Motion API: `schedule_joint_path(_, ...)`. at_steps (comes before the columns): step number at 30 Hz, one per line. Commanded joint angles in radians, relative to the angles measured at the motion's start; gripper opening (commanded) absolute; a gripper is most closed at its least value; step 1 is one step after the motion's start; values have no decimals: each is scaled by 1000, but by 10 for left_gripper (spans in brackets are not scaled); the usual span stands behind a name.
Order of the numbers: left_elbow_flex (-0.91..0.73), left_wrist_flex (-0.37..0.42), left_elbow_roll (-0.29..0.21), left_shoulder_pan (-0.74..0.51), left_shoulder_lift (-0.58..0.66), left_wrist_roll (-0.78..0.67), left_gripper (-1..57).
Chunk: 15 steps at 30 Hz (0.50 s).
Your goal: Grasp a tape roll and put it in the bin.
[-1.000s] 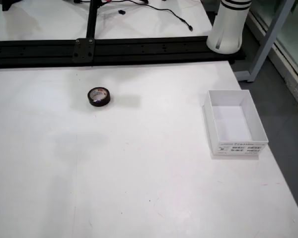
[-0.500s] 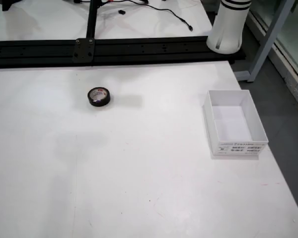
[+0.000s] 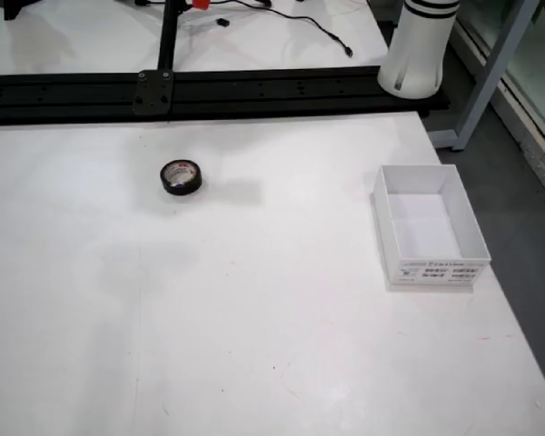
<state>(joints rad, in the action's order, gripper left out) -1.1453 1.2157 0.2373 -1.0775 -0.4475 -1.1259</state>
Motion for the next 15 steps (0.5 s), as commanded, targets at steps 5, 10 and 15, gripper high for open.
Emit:
schedule_joint_path(5, 110, -88, -38, -18, -278, -97, 150)
schedule_joint_path(10, 110, -94, -38, -28, -327, -153, 153)
schedule_joint_path(15, 110, -111, -35, -39, -367, -224, 152)
